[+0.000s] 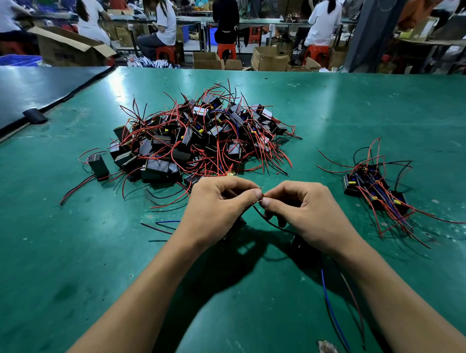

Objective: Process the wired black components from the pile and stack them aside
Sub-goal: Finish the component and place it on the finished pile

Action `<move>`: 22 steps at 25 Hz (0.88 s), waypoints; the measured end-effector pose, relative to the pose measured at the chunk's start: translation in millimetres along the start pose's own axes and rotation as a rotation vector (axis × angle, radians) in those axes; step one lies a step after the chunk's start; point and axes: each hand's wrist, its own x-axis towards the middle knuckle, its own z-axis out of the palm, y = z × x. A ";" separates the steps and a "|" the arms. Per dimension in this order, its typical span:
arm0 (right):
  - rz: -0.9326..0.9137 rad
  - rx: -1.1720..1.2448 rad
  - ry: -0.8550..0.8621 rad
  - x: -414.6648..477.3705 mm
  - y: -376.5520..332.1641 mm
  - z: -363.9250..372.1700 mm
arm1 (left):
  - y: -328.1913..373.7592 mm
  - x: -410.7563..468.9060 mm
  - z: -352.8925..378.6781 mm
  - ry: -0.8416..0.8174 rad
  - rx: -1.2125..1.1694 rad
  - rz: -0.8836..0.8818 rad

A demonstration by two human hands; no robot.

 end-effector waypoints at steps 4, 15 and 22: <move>-0.036 0.037 0.053 0.9 1.1 -0.1 | 1.3 -0.3 -1.8 -0.010 0.015 0.006; -0.068 0.042 0.105 0.8 0.5 0.7 | 5.2 -0.8 -5.9 -0.062 0.154 0.104; 0.122 0.120 -0.017 4.3 -2.3 -2.8 | 8.0 -2.7 -3.0 -0.091 0.246 0.195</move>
